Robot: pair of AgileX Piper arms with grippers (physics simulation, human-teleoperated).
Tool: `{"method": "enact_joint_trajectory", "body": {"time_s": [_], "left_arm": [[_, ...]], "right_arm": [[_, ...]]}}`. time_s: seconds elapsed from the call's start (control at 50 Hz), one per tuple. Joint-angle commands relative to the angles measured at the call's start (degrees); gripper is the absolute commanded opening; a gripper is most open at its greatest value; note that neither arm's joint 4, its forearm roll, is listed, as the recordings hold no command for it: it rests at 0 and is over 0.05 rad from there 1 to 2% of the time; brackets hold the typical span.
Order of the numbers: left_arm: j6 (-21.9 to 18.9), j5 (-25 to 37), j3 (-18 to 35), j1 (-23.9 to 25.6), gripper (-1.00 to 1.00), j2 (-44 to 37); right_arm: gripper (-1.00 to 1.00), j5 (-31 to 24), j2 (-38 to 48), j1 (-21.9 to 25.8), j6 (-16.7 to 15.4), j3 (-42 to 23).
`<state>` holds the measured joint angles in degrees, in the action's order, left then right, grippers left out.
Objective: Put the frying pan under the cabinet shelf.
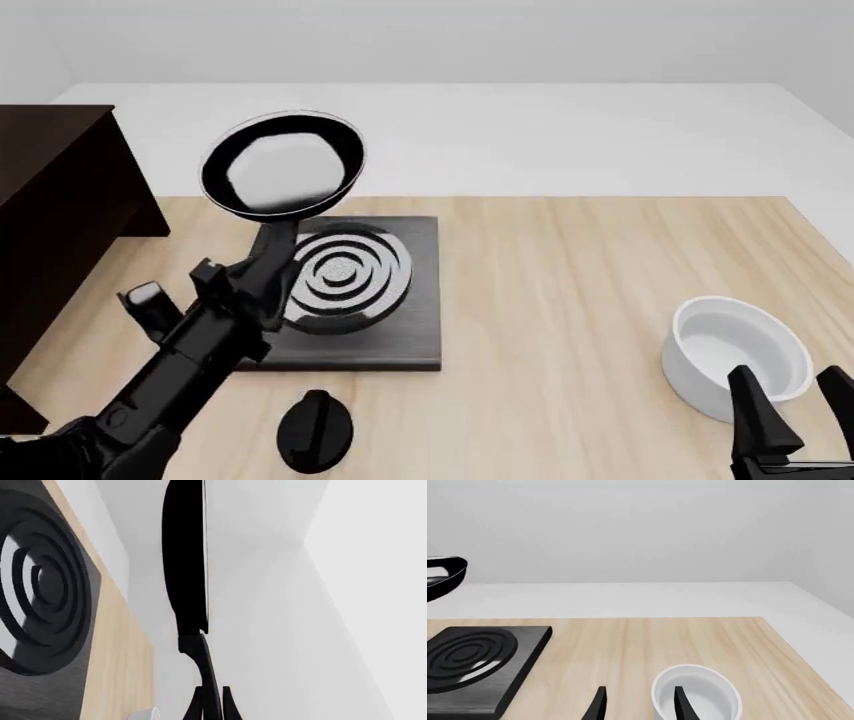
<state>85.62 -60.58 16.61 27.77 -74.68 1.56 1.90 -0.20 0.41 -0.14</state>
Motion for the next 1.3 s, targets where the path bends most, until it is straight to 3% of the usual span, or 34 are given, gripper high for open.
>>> {"method": "enact_joint_trajectory", "body": {"time_s": [0.02, 0.14, 0.22, 0.38, 0.4, 0.44, 0.48, 0.5, 0.52, 0.56, 0.58, 0.68, 0.74, 0.82, 0.96, 1.1, 1.12, 1.14, 1.16, 1.3], "left_arm": [[4.1, -9.3, -6.2, -5.2, -1.0, 1.0], [5.8, -9.3, -9.2, -7.7, -1.0, 4.6], [11.5, -9.3, -12.4, -12.2, -1.0, 9.6], [11.9, -9.3, -15.2, -13.9, -1.0, 10.9], [14.1, -9.3, -15.9, -14.9, -1.0, 11.3], [15.4, -9.3, -16.2, -15.0, -1.0, 11.0], [20.3, -9.3, -16.6, -16.2, -1.0, 10.8], [19.5, -9.3, -16.6, -16.1, -1.0, 10.3], [22.1, -9.3, -16.6, -17.2, -1.0, 10.0], [20.6, -9.3, -16.6, -17.0, -1.0, 9.0], [22.8, -9.3, -16.6, -17.7, -1.0, 9.0], [23.4, -9.3, -16.6, -18.4, -1.0, 7.7], [27.2, -9.3, -16.6, -19.3, -1.0, 5.9], [26.5, -9.3, -16.6, -19.7, -1.0, 6.1], [29.4, -9.3, -16.6, -20.8, -1.0, 1.7], [28.9, -9.3, -16.6, -23.3, -1.0, -1.3], [25.9, -9.3, -16.6, -24.1, -1.0, -0.7], [27.9, -9.3, -16.6, -25.1, -1.0, -1.4], [25.4, -9.3, -16.6, -25.5, -1.0, -1.8], [25.9, -9.3, -16.6, -27.4, -1.0, -4.5]], "right_arm": [[1.0, 0.0, 0.0, 0.0, 0.0, 0.0], [1.0, 0.0, 0.0, 0.0, 0.0, 0.0], [1.0, 0.0, 0.0, 0.0, 0.0, 0.0], [1.0, 0.0, 0.0, 0.0, 0.0, 0.0], [1.0, 0.0, 0.0, 0.0, 0.0, 0.0], [1.0, 0.0, 0.0, 0.0, 0.0, 0.0], [1.0, 0.0, 0.0, 0.0, 0.0, 0.0], [1.0, 0.0, 0.0, 0.0, 0.0, 0.0], [1.0, 0.0, 0.0, 0.0, 0.0, 0.0], [1.0, 0.0, 0.0, 0.0, 0.0, 0.0], [1.0, 0.0, 0.0, 0.0, 0.0, 0.0], [1.0, 0.0, 0.0, 0.0, 0.0, 0.0], [1.0, 0.0, 0.0, 0.0, 0.0, 0.0], [1.0, 0.0, 0.0, 0.0, 0.0, 0.0], [1.0, 0.0, 0.0, 0.0, 0.0, 0.0], [1.0, 0.0, 0.0, 0.0, 0.0, 0.0], [1.0, 0.0, 0.0, 0.0, 0.0, 0.0], [1.0, 0.0, 0.0, 0.0, 0.0, 0.0], [1.0, 0.0, 0.0, 0.0, 0.0, 0.0], [1.0, 0.0, 0.0, 0.0, 0.0, 0.0]]}}
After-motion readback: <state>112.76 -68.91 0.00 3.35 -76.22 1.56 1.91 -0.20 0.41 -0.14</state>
